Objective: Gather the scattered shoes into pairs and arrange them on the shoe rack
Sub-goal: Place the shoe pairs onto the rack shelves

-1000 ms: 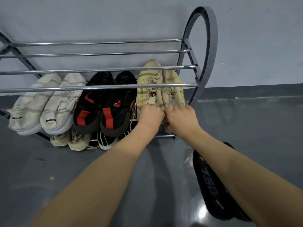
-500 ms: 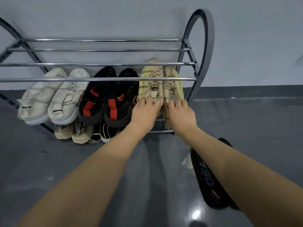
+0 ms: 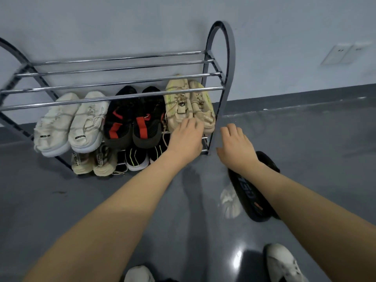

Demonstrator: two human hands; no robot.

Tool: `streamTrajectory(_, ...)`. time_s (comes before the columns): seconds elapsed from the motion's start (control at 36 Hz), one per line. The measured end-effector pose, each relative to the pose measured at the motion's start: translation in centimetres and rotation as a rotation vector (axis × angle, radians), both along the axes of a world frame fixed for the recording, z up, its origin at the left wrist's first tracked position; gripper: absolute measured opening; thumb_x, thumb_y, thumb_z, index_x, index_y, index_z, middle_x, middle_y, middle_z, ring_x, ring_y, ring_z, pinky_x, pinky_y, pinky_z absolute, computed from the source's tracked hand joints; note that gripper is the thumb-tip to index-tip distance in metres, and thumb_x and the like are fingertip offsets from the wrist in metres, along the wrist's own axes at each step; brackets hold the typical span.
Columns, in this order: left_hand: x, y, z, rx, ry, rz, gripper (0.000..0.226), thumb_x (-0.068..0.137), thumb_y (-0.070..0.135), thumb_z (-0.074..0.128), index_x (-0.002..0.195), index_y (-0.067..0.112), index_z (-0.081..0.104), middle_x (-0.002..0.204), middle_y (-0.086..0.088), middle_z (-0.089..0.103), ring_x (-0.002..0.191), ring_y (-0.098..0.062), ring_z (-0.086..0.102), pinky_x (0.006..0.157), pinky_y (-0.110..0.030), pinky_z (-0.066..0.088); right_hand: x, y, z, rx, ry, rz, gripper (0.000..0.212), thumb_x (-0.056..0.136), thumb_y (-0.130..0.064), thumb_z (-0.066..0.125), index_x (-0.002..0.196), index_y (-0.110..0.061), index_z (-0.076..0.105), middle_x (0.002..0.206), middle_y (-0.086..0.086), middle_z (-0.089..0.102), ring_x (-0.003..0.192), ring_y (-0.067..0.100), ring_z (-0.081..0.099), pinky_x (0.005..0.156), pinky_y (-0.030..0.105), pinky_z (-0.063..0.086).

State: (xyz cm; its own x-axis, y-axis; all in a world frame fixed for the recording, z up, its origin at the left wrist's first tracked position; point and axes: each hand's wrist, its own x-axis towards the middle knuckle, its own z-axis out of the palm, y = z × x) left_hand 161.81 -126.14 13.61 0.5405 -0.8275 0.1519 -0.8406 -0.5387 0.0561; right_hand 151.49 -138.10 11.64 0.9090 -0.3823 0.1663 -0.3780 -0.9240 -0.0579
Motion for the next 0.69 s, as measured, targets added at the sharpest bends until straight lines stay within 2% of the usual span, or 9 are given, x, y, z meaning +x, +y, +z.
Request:
streamTrajectory(0.22, -5.6, -1.6, -2.7, 0.066, 0.157, -0.093, 0.028, 0.086, 0.015, 0.051, 0.113, 0.007, 0.046, 0.121, -0.012, 0.048, 0.116, -0.031, 0.04, 0.089, -0.035, 0.036, -6.0, -1.1, -2.1, 0.029, 0.106, -0.135, 0.032, 0.09, -0.021, 0.052, 0.118, -0.007, 0.044, 0.12, 0.01, 0.044, 0.106, 0.029, 0.044, 0.081, 0.035, 0.041)
streamTrajectory(0.33, -8.6, -3.2, -4.7, 0.129, 0.236, -0.068, 0.035, 0.085, 0.017, 0.054, 0.118, 0.008, 0.044, 0.124, -0.011, 0.048, 0.118, -0.031, 0.042, 0.093, -0.038, 0.036, -8.7, -2.4, -4.0, 0.047, 0.122, -0.155, 0.026, 0.09, -0.02, 0.05, 0.111, -0.007, 0.046, 0.115, 0.011, 0.047, 0.105, 0.031, 0.047, 0.08, 0.037, 0.04)
streamTrajectory(0.44, -12.4, -5.5, -6.7, 0.163, 0.312, -0.03, 0.039, 0.087, 0.013, 0.051, 0.124, 0.007, 0.037, 0.126, -0.012, 0.046, 0.117, -0.034, 0.047, 0.089, -0.042, 0.04, -12.1, -4.3, -7.1, 0.067, 0.19, -0.152, 0.024, 0.09, -0.02, 0.052, 0.111, -0.008, 0.047, 0.114, 0.009, 0.05, 0.103, 0.029, 0.05, 0.076, 0.035, 0.039)
streamTrajectory(0.64, -15.9, -8.6, -11.5, 0.226, 0.423, -0.023, 0.044, 0.087, 0.015, 0.053, 0.127, 0.007, 0.038, 0.126, -0.012, 0.046, 0.117, -0.031, 0.046, 0.084, -0.038, 0.042, -16.6, -8.5, -11.4, 0.101, 0.396, -0.159, 0.028, 0.089, -0.022, 0.051, 0.114, -0.012, 0.046, 0.117, 0.007, 0.049, 0.11, 0.028, 0.047, 0.089, 0.034, 0.036)
streamTrajectory(0.69, -16.6, -9.7, -12.9, 0.267, 0.48, -0.07, 0.048, 0.086, 0.02, 0.057, 0.129, 0.007, 0.039, 0.127, -0.012, 0.046, 0.119, -0.03, 0.044, 0.089, -0.038, 0.042, -17.4, -9.6, -12.4, 0.131, 0.464, -0.168, 0.031, 0.088, -0.027, 0.052, 0.116, -0.014, 0.048, 0.118, 0.005, 0.049, 0.113, 0.028, 0.045, 0.093, 0.038, 0.033)
